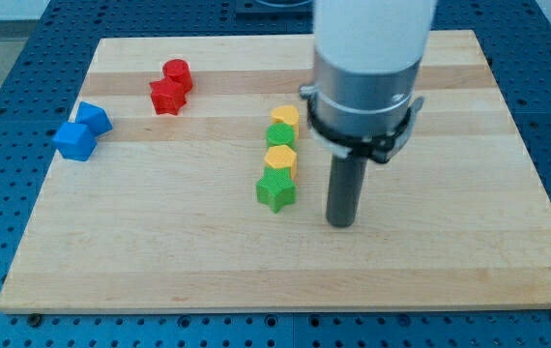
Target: Move green star at the bottom of blue cube
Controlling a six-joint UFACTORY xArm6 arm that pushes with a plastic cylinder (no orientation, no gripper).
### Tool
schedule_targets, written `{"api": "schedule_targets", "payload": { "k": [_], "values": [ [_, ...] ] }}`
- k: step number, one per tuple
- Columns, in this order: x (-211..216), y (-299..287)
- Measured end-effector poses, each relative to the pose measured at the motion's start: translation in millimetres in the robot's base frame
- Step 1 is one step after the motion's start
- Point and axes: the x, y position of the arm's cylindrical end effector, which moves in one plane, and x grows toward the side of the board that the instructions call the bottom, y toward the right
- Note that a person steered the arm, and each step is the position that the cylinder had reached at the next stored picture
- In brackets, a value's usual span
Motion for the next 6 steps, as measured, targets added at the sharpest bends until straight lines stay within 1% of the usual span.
{"api": "schedule_targets", "payload": {
  "k": [1, 3, 4, 5, 6],
  "values": [
    [-11.1, -40.0],
    [-11.0, -185.7],
    [-9.7, -190.2],
    [1.0, -144.7],
    [-7.0, -105.7]
  ]
}}
